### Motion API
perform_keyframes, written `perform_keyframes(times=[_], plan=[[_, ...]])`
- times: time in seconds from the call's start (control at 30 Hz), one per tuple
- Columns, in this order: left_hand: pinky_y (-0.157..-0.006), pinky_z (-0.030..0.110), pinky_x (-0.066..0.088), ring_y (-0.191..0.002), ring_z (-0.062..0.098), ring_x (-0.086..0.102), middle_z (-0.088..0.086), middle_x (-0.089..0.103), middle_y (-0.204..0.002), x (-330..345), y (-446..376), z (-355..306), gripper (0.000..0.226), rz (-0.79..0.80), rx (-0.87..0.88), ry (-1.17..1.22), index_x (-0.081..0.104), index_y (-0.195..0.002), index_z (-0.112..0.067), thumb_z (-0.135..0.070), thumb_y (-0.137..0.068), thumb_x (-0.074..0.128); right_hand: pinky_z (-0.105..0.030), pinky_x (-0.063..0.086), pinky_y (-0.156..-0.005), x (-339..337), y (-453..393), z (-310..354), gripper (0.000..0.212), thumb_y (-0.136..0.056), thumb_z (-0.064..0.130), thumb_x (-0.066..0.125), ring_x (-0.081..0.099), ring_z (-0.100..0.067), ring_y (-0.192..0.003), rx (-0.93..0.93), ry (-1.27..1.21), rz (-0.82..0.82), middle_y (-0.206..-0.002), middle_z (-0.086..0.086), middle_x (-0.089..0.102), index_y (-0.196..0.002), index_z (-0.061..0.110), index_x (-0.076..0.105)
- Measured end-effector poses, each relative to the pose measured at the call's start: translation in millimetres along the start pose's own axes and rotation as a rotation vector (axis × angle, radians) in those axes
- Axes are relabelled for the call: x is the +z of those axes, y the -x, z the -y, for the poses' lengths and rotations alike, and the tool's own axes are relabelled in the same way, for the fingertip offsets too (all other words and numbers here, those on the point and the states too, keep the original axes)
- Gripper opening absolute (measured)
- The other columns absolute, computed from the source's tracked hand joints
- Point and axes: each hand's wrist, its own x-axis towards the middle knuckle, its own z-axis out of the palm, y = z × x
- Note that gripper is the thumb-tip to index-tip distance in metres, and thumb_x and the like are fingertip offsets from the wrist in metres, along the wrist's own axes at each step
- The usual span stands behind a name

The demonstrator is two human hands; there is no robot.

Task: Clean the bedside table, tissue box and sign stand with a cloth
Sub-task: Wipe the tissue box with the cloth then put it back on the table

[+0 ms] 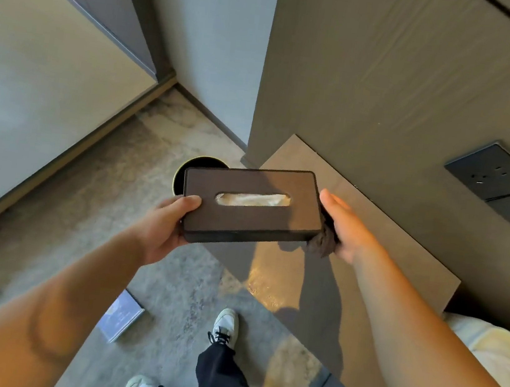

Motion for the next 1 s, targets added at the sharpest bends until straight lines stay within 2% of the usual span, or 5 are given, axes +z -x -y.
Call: perform_keyframes(times=[0.17,0.37,0.57,0.73,1.0], plan=[[-0.066,0.024,0.058,-0.083,0.012,0.071,0.003,0.073,-0.099,19,-47,-8,0.02,0.064,0.006,-0.139,0.063,-0.113,-0.016,-0.019,-0.1,0.047,-0.024,0.054,-0.066,-23,-14,-29,0.017,-0.091,0.023,0.064,0.068,-0.011,-0.078,0.018,0.026,-0.079,-0.096,-0.004,0.071,-0.106,0.016,0.063],[-0.106,0.042,0.046,-0.111,0.021,0.066,0.002,0.07,-0.12,53,-129,-16,0.05,0.065,0.038,-0.409,0.056,-0.134,-0.024,-0.044,-0.088,0.055,-0.023,0.054,-0.069,-45,-39,-56,0.019,-0.09,0.02,0.067,0.069,-0.014,-0.087,-0.027,-0.072,-0.275,-0.1,-0.005,0.073,-0.108,0.016,0.065],[-0.105,0.045,0.045,-0.113,0.024,0.06,0.004,0.065,-0.122,106,-213,-27,0.045,0.041,0.146,-0.639,0.052,-0.137,-0.024,-0.041,-0.096,0.044,-0.034,0.054,-0.076,-78,-82,-71,0.012,-0.087,0.031,0.07,0.07,-0.019,-0.091,-0.096,-0.066,-0.433,-0.095,-0.002,0.074,-0.095,0.023,0.068],[-0.094,0.037,0.047,-0.105,0.024,0.059,0.002,0.065,-0.115,131,-262,-27,0.035,0.006,0.286,-0.882,0.057,-0.13,-0.025,-0.033,-0.102,0.039,-0.033,0.058,-0.079,-98,-111,-75,0.026,-0.086,0.038,0.07,0.07,-0.016,-0.094,-0.091,-0.004,-0.475,-0.102,-0.001,0.072,-0.106,0.023,0.064],[-0.083,0.032,0.045,-0.102,0.024,0.06,0.004,0.066,-0.113,135,-296,-24,0.034,-0.019,0.317,-0.969,0.058,-0.129,-0.022,-0.032,-0.102,0.039,-0.037,0.059,-0.085,-104,-138,-76,0.022,-0.086,0.039,0.07,0.07,-0.018,-0.095,-0.063,0.016,-0.509,-0.101,-0.003,0.072,-0.1,0.024,0.064]])
